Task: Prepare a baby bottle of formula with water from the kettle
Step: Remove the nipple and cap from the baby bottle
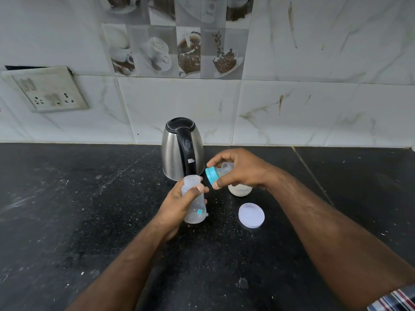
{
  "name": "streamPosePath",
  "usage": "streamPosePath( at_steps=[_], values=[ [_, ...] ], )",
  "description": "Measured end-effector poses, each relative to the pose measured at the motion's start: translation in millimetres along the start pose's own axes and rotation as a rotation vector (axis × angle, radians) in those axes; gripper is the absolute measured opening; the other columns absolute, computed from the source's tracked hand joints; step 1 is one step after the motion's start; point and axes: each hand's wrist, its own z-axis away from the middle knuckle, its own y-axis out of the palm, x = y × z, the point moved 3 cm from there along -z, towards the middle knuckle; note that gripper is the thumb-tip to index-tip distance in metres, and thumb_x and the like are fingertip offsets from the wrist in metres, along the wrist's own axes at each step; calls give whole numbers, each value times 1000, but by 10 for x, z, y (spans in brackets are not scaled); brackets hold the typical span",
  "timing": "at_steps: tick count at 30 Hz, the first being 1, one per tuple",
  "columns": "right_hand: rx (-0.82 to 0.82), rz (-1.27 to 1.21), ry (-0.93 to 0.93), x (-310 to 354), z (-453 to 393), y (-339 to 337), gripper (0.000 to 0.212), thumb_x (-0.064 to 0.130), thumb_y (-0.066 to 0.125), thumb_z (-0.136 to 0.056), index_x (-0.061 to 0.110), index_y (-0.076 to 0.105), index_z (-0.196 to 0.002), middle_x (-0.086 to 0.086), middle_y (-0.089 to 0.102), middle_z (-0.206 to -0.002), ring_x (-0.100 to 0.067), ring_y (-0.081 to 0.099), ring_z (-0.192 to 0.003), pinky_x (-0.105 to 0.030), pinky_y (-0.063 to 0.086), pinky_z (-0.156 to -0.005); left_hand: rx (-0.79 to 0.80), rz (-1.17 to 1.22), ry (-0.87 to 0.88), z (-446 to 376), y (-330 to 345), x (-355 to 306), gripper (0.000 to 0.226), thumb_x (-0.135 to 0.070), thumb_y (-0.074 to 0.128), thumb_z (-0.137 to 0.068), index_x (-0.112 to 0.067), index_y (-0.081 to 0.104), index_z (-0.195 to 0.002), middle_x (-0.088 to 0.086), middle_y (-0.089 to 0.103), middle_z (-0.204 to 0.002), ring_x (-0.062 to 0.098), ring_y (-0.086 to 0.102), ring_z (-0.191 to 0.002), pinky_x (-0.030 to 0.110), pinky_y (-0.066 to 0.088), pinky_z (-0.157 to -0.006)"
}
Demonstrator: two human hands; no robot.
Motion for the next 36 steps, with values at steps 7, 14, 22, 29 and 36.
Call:
streamPosePath(
  at_steps=[7,14,22,29,36],
  values=[
    [75,121,-14,-258,28,392,66,19,91,-65,31,63,-123,13,68,-112,-4,65,-104,-33,57,-93,23,-42,-18,-47,42,-4,58,-40,80,-76,-19,66,-128,9,76,-116,31,73,-105,58,60,-90],
    [96,215,30,-373,-6,516,93,13,86,-66,30,42,-146,2,50,-123,-14,57,-108,-33,57,-88,-9,-251,35,-75,56,59,41,-34,84,-81,-30,67,-118,-1,77,-106,19,74,-100,36,61,-84],
    [-80,99,47,-589,24,572,75,25,91,-69,28,59,-137,12,66,-124,-5,62,-112,-27,51,-94,-51,-289,70,-95,-40,8,45,-39,85,-83,-27,66,-122,-3,75,-111,11,73,-100,23,56,-76],
    [-128,9,164,-983,48,788,65,20,92,-68,30,59,-123,13,68,-116,-6,64,-107,-38,54,-98,-132,-276,-16,-46,-155,124,74,-61,78,-69,-30,56,-133,-9,67,-120,11,64,-110,33,52,-89],
    [-83,34,218,-1175,58,1020,72,14,88,-76,30,52,-136,9,64,-131,-9,62,-112,-36,53,-100,-150,-304,-67,23,-217,266,72,-61,80,-74,-31,53,-133,-8,64,-122,12,62,-112,36,50,-92]
  ],
)
